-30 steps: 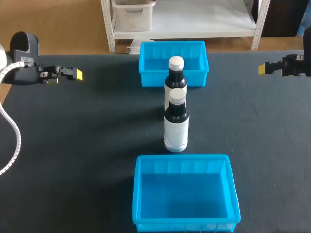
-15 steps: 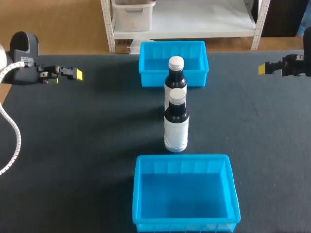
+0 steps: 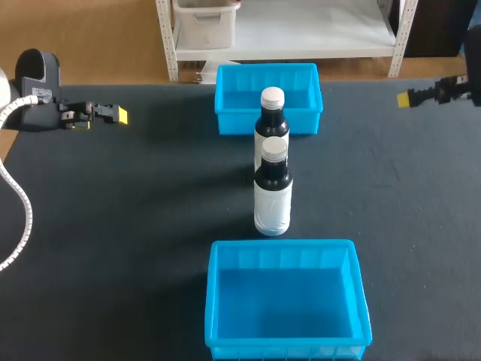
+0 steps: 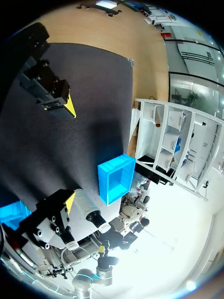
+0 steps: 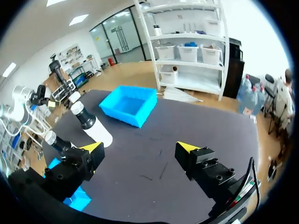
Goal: Pick up the bottle, and place it in the far bin if it is heavy, or in the near bin if it is light.
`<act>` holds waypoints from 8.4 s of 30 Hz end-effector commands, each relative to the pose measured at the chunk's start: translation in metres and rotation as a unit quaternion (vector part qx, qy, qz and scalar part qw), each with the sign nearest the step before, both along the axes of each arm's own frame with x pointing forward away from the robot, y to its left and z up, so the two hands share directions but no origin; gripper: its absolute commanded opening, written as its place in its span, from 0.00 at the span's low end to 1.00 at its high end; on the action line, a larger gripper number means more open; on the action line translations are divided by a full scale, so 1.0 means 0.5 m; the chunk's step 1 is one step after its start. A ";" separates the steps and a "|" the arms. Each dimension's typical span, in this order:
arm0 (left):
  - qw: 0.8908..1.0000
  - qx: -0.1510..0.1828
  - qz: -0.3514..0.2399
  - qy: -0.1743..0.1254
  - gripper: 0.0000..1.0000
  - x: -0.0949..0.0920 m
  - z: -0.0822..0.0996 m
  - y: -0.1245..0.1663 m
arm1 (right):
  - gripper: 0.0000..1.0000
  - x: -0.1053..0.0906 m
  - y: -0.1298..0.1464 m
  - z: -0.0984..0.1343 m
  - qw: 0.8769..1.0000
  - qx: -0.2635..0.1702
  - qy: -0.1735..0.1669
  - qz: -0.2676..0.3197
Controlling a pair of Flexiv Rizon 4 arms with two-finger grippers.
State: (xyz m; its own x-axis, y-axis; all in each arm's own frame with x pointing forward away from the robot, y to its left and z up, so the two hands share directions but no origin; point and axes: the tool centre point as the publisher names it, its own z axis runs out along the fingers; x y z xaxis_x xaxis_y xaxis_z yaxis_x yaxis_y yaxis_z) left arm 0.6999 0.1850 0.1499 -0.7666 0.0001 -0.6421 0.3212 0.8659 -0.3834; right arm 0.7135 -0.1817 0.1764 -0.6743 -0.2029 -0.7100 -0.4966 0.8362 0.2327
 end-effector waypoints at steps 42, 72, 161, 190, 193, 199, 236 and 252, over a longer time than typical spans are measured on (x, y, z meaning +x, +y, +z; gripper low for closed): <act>1.000 0.000 0.000 0.000 1.00 0.000 0.000 0.000 | 1.00 -0.123 0.220 -0.015 0.914 -0.002 -0.121 0.387; 1.000 0.000 0.000 0.000 1.00 0.000 0.000 0.000 | 1.00 -0.231 0.455 -0.097 0.871 0.036 -0.081 0.483; 1.000 0.000 0.000 0.000 1.00 0.000 0.000 0.000 | 0.00 -0.121 0.310 -0.044 0.918 0.019 -0.130 0.375; 1.000 0.000 0.000 0.000 1.00 0.000 0.000 0.000 | 0.00 -0.205 0.212 0.116 0.916 0.020 -0.138 0.375; 1.000 0.000 0.000 0.000 1.00 0.000 0.000 0.000 | 0.00 -0.225 0.226 0.121 0.912 0.033 -0.136 0.386; 1.000 0.000 0.000 0.000 1.00 0.000 0.000 0.000 | 0.00 -0.264 0.250 0.131 0.896 0.055 -0.137 0.418; 1.000 0.000 0.000 0.000 1.00 0.000 0.000 0.000 | 0.00 -0.478 0.408 0.142 0.711 0.106 -0.142 0.680; 1.000 0.000 0.000 0.000 1.00 0.000 0.000 0.000 | 0.00 -0.482 0.489 0.064 0.668 0.078 -0.143 0.726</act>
State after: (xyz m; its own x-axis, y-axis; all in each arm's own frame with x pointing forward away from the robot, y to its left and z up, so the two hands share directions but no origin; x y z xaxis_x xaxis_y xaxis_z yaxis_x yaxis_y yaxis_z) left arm 0.6999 0.1850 0.1500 -0.7666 0.0001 -0.6421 0.3212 0.8659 -0.3834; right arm 0.4661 0.0516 0.2149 0.3203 -0.4060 -0.8559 -0.8115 -0.5837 -0.0268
